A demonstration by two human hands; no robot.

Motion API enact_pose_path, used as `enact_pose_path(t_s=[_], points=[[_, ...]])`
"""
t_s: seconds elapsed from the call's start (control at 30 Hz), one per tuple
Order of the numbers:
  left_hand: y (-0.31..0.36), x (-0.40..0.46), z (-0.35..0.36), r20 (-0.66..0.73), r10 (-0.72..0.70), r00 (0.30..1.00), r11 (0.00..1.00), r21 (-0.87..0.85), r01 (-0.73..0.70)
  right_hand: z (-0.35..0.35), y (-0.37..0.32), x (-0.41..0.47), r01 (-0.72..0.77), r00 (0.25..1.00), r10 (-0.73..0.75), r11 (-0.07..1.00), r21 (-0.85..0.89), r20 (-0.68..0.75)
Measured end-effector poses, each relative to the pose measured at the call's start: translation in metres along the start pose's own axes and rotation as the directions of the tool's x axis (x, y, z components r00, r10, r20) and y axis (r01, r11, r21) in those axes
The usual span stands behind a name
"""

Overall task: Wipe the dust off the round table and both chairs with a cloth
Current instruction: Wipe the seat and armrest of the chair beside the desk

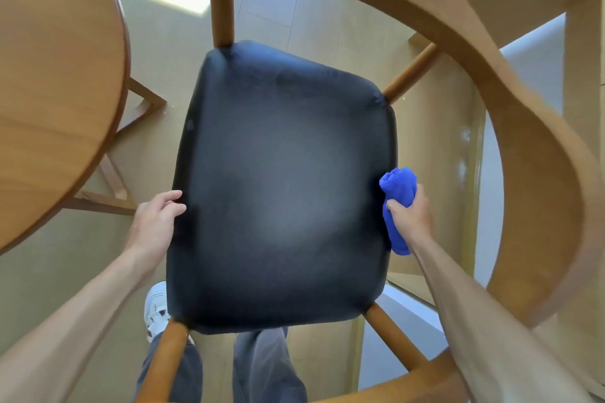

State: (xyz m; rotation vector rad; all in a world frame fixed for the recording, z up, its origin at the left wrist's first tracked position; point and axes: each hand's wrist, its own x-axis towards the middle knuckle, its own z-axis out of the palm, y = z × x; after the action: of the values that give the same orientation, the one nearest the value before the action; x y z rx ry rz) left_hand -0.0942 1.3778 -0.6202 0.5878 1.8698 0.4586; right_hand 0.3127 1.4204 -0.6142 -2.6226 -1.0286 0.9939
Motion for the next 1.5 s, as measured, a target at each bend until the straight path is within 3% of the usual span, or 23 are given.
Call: enact_pose_path(t_s=[0.2,0.33,0.4,0.47,0.57,0.8,1.03,1.13,1.27,1.4,1.5], points=[[0.008,-0.011,-0.005,0.109,-0.029,0.994,0.998,-0.057,0.036,0.045,0.004,-0.123,-0.228,0.973,0.226,0.973,-0.037,-0.044],[0.012,-0.016,-0.008,0.133,-0.048,0.99,0.998,-0.035,0.053,0.073,-0.01,-0.18,-0.224,0.967,0.231,0.972,-0.07,0.111],[0.017,-0.018,-0.009,0.132,-0.059,0.989,0.997,-0.032,0.064,0.065,-0.019,-0.179,-0.177,0.966,0.185,0.983,-0.055,0.181],[0.021,-0.019,-0.008,0.099,-0.065,0.993,0.998,-0.005,0.066,0.053,-0.032,-0.162,-0.094,0.982,0.097,0.995,-0.025,0.162],[0.029,-0.017,-0.006,0.038,-0.054,0.998,0.997,0.056,0.052,0.039,-0.071,-0.108,-0.014,1.0,0.013,0.998,0.065,0.02],[0.027,0.004,0.004,0.002,-0.042,0.999,0.999,0.014,0.042,0.007,-0.167,0.04,0.158,0.959,-0.164,0.986,-0.044,-0.231],[0.018,0.017,-0.001,-0.003,-0.03,1.0,0.995,-0.1,0.03,0.102,-0.244,0.029,0.268,0.934,-0.311,0.935,-0.23,-0.176],[0.018,0.018,-0.003,0.011,-0.052,0.999,0.991,-0.125,0.053,0.139,-0.265,-0.005,0.427,0.872,-0.477,0.85,-0.309,-0.107],[0.016,0.018,-0.009,0.058,-0.067,0.996,0.985,-0.154,0.076,0.18,-0.275,-0.05,0.637,0.723,-0.689,0.634,-0.439,0.055],[0.016,0.017,-0.018,0.088,-0.126,0.988,0.943,-0.3,0.147,0.185,-0.283,-0.06,0.707,0.65,-0.736,0.491,-0.51,0.192],[0.013,0.01,-0.022,0.044,-0.19,0.981,0.89,-0.414,0.191,0.197,-0.283,-0.085,0.791,0.513,-0.78,0.268,-0.55,0.359]])
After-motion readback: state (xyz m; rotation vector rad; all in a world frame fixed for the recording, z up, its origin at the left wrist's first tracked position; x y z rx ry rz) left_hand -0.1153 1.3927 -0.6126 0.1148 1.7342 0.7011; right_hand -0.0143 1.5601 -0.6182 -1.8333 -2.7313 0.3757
